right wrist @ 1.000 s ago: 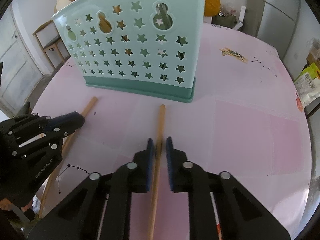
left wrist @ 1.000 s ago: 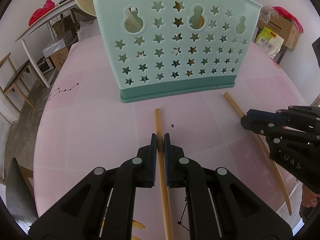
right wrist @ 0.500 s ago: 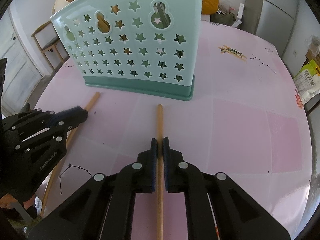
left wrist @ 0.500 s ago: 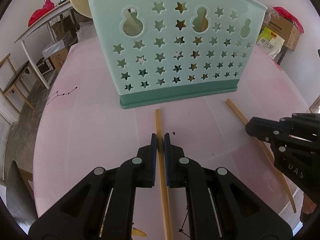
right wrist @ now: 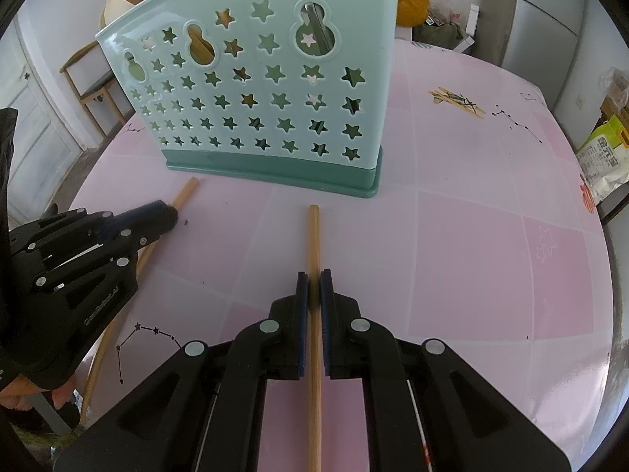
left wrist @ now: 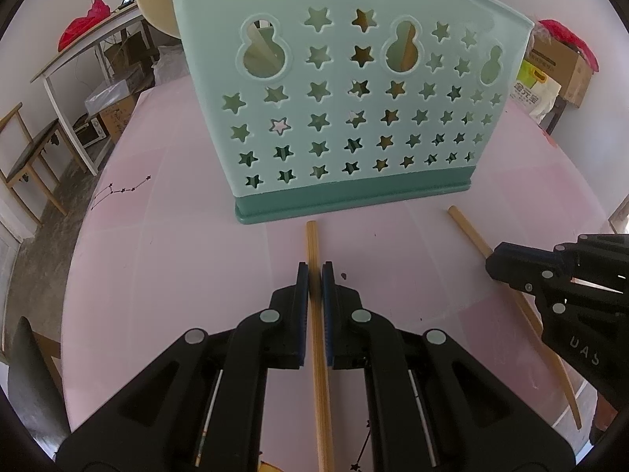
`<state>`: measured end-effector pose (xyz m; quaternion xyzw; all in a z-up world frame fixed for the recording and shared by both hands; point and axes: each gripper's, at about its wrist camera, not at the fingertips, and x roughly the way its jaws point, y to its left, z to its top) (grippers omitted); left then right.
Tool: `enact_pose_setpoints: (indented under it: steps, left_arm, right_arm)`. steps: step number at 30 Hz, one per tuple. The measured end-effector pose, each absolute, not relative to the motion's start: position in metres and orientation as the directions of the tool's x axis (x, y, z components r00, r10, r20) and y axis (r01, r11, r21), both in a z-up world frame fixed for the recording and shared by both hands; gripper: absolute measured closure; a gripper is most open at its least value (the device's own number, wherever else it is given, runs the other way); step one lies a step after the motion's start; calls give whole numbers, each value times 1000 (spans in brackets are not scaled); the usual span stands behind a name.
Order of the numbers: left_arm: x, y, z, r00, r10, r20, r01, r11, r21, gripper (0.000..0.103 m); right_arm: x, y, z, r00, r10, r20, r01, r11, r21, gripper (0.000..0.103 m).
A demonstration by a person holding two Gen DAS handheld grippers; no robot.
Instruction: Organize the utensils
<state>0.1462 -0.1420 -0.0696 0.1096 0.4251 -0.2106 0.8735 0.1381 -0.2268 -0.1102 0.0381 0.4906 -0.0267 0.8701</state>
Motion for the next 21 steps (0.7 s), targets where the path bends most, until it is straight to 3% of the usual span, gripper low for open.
enact_pose_setpoints:
  steps: [21]
  left_arm:
    - [151,-136,-70,536,-316,-783,445,894,-56,98]
  right_arm:
    - [139,-232,-104,529,-16,-848,113,992,52,97]
